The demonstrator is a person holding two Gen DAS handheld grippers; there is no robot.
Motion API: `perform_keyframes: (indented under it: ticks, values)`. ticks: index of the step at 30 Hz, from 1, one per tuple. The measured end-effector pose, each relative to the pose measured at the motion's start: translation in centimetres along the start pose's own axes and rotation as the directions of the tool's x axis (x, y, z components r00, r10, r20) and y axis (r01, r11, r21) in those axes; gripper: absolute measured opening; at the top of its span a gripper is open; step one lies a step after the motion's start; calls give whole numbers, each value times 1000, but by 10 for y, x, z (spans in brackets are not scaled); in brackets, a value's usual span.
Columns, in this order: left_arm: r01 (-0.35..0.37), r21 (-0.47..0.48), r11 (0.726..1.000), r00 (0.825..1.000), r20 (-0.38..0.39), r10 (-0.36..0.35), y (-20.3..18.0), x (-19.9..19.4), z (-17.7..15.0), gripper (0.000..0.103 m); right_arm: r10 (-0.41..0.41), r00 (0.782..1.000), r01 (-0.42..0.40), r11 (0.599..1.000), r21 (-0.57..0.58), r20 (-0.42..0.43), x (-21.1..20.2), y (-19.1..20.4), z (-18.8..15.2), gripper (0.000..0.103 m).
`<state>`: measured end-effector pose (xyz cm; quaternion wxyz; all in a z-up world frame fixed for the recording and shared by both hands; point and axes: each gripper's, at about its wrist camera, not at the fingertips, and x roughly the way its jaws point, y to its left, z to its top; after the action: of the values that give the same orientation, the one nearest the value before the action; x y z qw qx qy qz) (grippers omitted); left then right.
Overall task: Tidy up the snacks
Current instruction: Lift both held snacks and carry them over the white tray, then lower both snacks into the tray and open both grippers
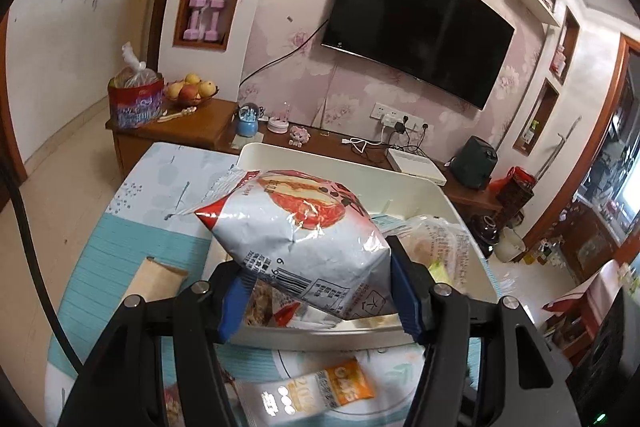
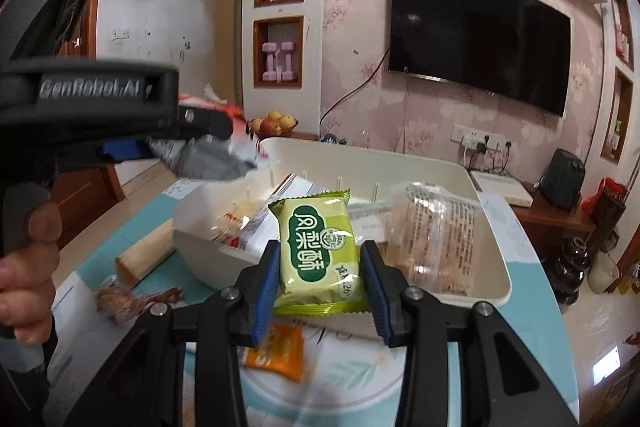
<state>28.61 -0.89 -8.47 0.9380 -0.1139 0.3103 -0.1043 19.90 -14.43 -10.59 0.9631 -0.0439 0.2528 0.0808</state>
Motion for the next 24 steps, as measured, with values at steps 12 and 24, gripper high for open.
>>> perform_keyframes:
  ticks: [12, 24]
  values:
    - [-46, 20, 999, 998, -30, 46, 4, 32, -12, 64, -98, 985, 116, 985, -127, 140, 32, 8, 0, 41]
    - [-97, -5, 995, 995, 1, 97, 13, 15, -2, 86, -59, 992, 75, 987, -141, 114, 30, 12, 1, 61]
